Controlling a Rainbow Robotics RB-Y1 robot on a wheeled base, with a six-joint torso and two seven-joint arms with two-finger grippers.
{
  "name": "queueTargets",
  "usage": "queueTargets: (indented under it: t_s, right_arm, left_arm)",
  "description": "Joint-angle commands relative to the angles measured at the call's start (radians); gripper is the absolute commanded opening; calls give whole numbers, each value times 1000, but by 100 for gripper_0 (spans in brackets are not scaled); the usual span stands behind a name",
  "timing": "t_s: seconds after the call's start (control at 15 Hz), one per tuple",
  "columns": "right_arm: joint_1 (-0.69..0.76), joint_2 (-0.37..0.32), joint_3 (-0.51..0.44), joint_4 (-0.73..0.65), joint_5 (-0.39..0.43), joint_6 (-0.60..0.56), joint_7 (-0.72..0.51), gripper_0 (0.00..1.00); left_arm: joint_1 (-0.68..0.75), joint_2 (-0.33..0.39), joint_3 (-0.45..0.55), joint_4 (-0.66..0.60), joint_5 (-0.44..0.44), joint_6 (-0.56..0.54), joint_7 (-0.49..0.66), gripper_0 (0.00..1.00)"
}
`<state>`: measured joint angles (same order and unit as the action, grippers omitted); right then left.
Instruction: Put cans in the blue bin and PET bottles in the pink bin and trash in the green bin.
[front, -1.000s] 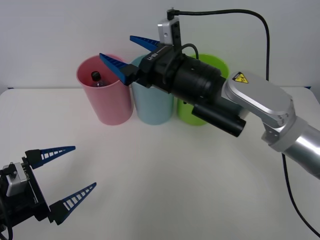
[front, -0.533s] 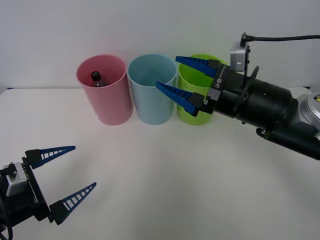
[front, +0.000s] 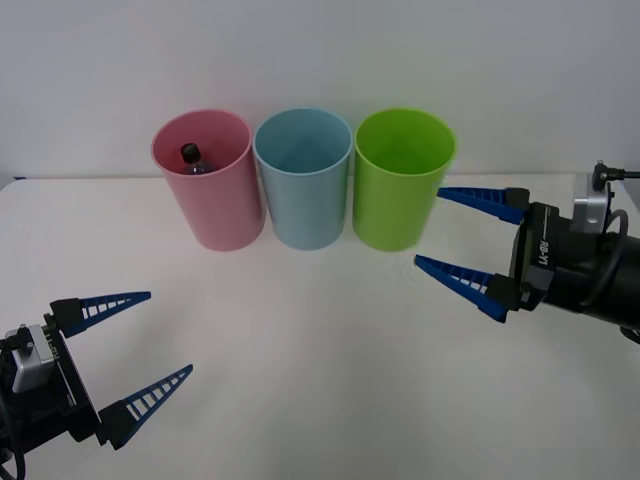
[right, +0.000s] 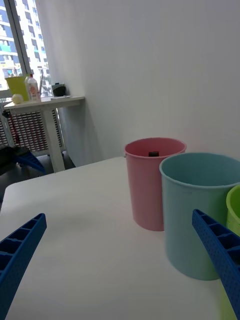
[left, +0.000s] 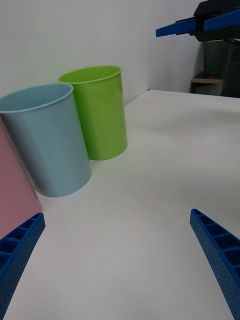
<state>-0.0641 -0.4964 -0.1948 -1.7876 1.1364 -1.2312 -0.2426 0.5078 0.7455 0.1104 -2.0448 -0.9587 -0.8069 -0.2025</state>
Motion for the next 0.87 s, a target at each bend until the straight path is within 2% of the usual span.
queueTargets:
  t_s: [0.07, 0.87]
  right_arm:
    - [41, 55, -103, 1, 34, -131, -1, 100]
    - [82, 55, -127, -6, 32, -139, -9, 100]
  left_arm:
    - [0, 0, 0, 0, 0, 0, 0, 100]
    - [0, 0, 0, 0, 0, 0, 0, 100]
